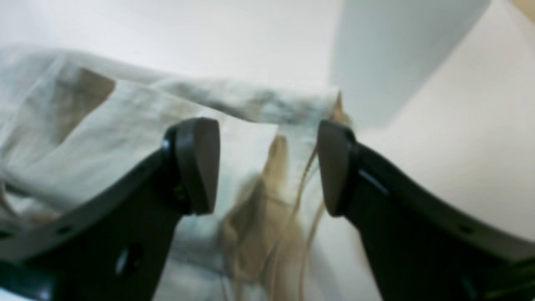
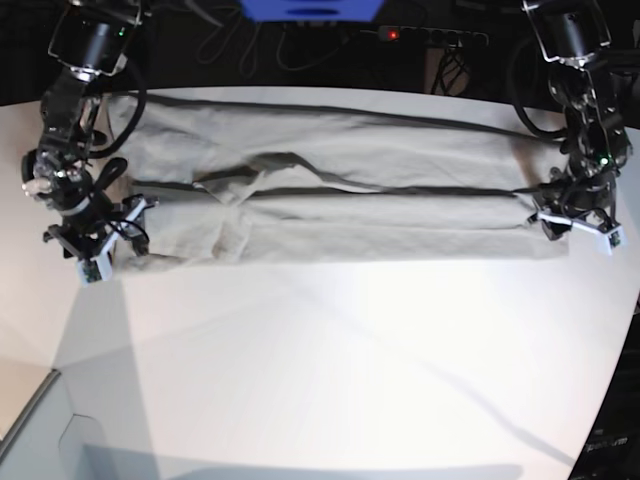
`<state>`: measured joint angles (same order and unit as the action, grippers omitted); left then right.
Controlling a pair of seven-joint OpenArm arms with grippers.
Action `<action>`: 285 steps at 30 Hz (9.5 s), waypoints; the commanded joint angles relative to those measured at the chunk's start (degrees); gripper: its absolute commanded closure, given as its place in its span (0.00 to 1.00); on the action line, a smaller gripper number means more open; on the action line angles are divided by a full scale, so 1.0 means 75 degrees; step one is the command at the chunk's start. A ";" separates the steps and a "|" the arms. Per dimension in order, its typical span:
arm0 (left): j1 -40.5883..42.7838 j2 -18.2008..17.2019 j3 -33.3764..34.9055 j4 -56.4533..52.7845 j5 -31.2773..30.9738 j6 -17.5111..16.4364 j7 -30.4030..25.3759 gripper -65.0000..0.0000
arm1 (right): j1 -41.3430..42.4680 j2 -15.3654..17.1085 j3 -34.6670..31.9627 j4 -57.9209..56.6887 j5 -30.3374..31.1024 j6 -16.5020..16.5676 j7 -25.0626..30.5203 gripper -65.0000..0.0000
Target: Layout the t-shirt on the table in an organized manner, then fold the t-shirt properly
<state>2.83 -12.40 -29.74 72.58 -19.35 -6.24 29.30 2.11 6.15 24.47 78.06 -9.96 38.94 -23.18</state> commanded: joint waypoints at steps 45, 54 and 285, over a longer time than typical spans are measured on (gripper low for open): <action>-0.0055 -0.0134 -0.0038 0.0140 -0.0063 -0.0006 -0.0197 0.55 | -0.1295 -0.0381 0.0061 0.0710 0.0079 0.0142 -0.0338 0.86; -0.0055 -0.0134 -0.0038 0.0163 -0.0063 -0.0006 -0.0208 0.55 | -0.1365 -0.0381 0.0178 0.1026 0.0079 0.0142 -0.0303 1.00; 0.0824 0.1648 0.5600 0.2883 0.3594 -0.1741 0.2066 0.94 | -0.2139 -0.1049 0.1127 0.2761 0.0044 0.0142 -0.0350 0.57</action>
<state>9.54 -0.43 12.19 93.51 7.90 -19.31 45.74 -14.31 -2.24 32.73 97.86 -10.22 38.96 -27.03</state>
